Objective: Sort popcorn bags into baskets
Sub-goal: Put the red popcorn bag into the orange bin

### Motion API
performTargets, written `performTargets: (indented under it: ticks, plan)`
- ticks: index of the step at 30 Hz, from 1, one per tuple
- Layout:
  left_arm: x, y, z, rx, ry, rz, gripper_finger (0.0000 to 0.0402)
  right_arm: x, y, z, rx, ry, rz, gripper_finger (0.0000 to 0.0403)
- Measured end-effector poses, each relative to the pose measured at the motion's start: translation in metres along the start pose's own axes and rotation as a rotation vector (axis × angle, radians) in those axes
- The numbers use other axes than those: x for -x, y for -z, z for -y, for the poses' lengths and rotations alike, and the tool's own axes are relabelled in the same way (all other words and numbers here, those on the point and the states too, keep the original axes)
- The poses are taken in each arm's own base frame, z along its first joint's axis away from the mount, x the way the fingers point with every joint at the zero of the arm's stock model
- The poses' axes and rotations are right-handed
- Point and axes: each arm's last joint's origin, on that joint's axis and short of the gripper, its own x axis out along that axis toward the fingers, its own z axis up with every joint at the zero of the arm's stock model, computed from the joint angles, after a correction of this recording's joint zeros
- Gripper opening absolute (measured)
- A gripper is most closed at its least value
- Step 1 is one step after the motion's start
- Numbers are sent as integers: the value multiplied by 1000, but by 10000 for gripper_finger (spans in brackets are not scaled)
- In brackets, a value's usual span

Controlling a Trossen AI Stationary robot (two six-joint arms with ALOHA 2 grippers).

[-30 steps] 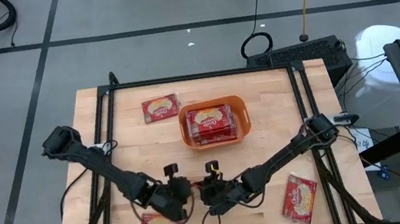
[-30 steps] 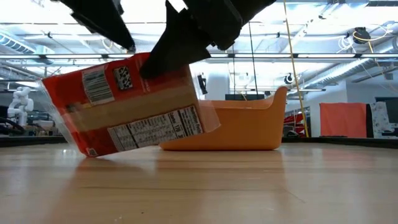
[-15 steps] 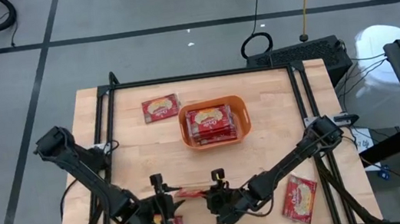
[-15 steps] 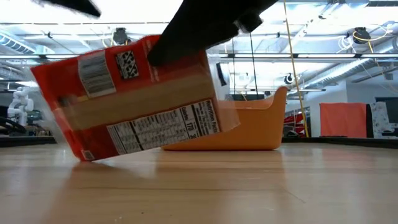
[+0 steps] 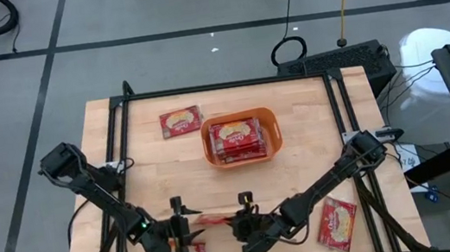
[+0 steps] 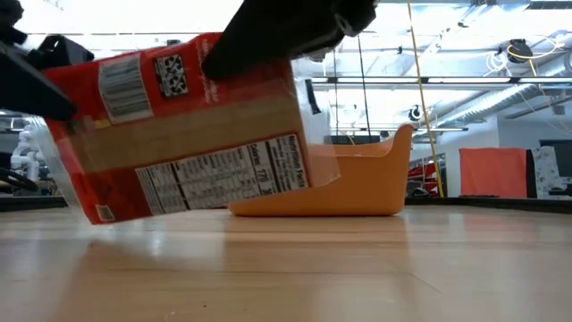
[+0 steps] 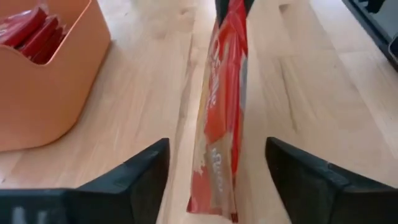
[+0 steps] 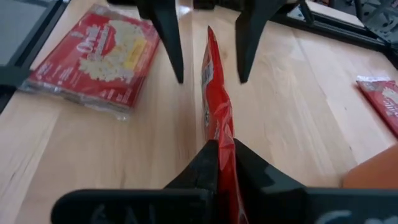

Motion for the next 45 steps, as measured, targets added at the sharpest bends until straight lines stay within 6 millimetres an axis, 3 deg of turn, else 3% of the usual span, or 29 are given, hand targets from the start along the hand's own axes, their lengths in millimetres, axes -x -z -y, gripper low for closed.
performTargets:
  ticks: [9, 12, 15, 20, 24, 28, 36, 40, 45]
  plan:
    - [-6, 7, -9, -37, -31, -8, 66, -1, -2, 1, -7, 9, 17, 14]
    - [-6, 6, -9, -66, -27, -1, 15, 1, -3, 1, 55, -29, -20, 34]
    - [-7, 5, -11, -65, -35, -4, 16, 8, -15, 6, 78, -23, -114, 85]
    - [-13, 4, -17, -30, -60, -21, 22, 18, -56, 24, -6, -41, -133, 183]
    - [-18, 3, -22, -17, -54, -42, 12, 7, -70, 25, 22, -34, -129, 222]
    - [-22, 2, -26, -2, -49, -58, 12, -18, -61, 22, 78, -13, -231, 221]
    - [-23, 1, -28, 0, -50, -62, 15, -54, -43, 35, 66, 57, -360, 201]
    - [-23, 2, -28, 1, -43, -67, 15, -58, -36, 41, 68, 55, -427, 176]
    - [-24, 2, -29, 1, -50, -69, 20, -58, -34, 42, 78, 58, -447, 110]
